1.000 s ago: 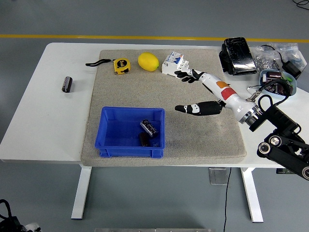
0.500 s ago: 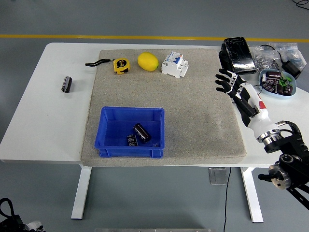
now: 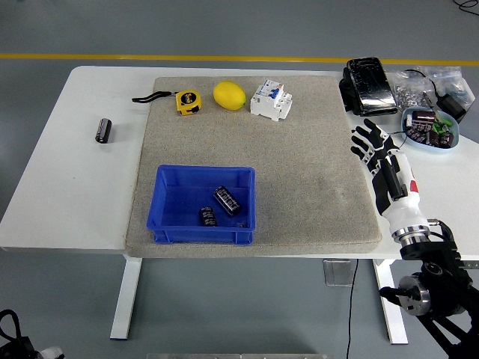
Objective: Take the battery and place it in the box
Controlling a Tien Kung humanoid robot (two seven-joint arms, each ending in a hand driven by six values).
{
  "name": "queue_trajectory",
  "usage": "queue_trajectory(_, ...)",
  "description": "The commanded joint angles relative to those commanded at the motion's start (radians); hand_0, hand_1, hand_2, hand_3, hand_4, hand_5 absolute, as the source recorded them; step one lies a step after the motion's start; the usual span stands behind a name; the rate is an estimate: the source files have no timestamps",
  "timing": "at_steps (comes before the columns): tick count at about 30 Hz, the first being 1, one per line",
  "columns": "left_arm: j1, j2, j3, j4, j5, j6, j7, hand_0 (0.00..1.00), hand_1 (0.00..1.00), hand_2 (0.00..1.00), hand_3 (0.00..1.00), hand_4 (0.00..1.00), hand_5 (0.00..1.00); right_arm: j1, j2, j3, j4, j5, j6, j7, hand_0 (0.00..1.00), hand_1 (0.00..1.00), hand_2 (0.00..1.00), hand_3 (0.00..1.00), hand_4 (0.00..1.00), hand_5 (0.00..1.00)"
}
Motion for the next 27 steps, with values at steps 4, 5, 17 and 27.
queue_trajectory(4, 0.003, 0.0, -0.009, 0.0, 0.013, -0.002, 0.001, 0.754, 0.75, 0.794, 0.636, 0.666, 0.541, -0.003, 0.022, 0.014, -0.018, -0.039, -0.011, -0.004, 0.884, 0.85, 0.856, 0.876, 0.998, 0.829)
queue_trajectory(5, 0.003, 0.0, -0.01, 0.0, 0.015, -0.003, 0.001, 0.754, 0.749, 0.794, 0.637, 0.666, 0.541, -0.002, 0.023, 0.015, -0.02, -0.043, -0.012, -0.006, 0.889, 0.851, 0.856, 0.88, 0.998, 0.851)
queue_trajectory(17, 0.011, 0.002, -0.021, 0.0, 0.036, -0.006, -0.002, 0.754, 0.748, 0.794, 0.639, 0.666, 0.542, -0.002, 0.041, 0.017, -0.042, -0.026, -0.016, 0.014, 0.89, 0.851, 0.856, 0.88, 0.998, 0.859)
queue_trajectory(27, 0.019, 0.003, -0.023, 0.0, 0.049, -0.007, -0.005, 0.754, 0.746, 0.793, 0.638, 0.665, 0.541, -0.001, 0.051, 0.012, -0.052, -0.003, -0.021, 0.029, 0.889, 0.851, 0.855, 0.877, 0.998, 0.86)
